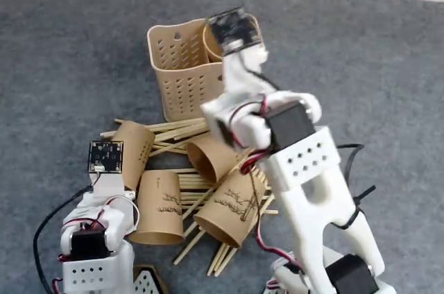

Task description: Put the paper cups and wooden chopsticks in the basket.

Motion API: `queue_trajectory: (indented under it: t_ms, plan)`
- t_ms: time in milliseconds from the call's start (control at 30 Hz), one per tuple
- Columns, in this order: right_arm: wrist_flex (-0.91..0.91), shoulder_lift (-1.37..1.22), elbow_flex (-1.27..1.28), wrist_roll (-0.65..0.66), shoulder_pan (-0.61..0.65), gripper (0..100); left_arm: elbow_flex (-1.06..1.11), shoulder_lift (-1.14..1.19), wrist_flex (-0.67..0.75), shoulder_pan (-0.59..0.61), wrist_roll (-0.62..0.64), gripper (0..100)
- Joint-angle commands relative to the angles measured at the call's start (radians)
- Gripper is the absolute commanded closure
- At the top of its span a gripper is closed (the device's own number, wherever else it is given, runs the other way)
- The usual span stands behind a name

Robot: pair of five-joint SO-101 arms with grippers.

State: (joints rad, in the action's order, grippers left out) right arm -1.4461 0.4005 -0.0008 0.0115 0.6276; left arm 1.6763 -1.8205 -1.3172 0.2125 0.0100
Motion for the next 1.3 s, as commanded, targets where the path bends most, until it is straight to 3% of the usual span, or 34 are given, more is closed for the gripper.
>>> queue_trajectory:
  t_ms: [0,400,667,933,1067,1267]
  plan:
    - [-0.008,0.047,0.018,0.025,0.068,75.7,0.019,-0.005,-0.005,-0.016,-0.005,99]
    - [0.216,0.047,0.34,0.032,0.139,75.7,0.019,-0.005,-0.005,-0.016,-0.005,99]
    - [0.337,0.047,0.484,0.135,0.136,75.7,0.019,-0.005,-0.005,-0.016,-0.005,99]
    - [0.36,0.039,0.536,0.143,0.133,75.7,0.019,-0.005,-0.005,-0.016,-0.005,99]
    - [0.36,0.041,0.568,0.27,0.133,75.9,0.019,-0.005,-0.005,-0.016,-0.005,99]
    - [0.443,0.047,0.659,0.275,0.084,76.0,0.019,-0.005,-0.005,-0.016,-0.005,99]
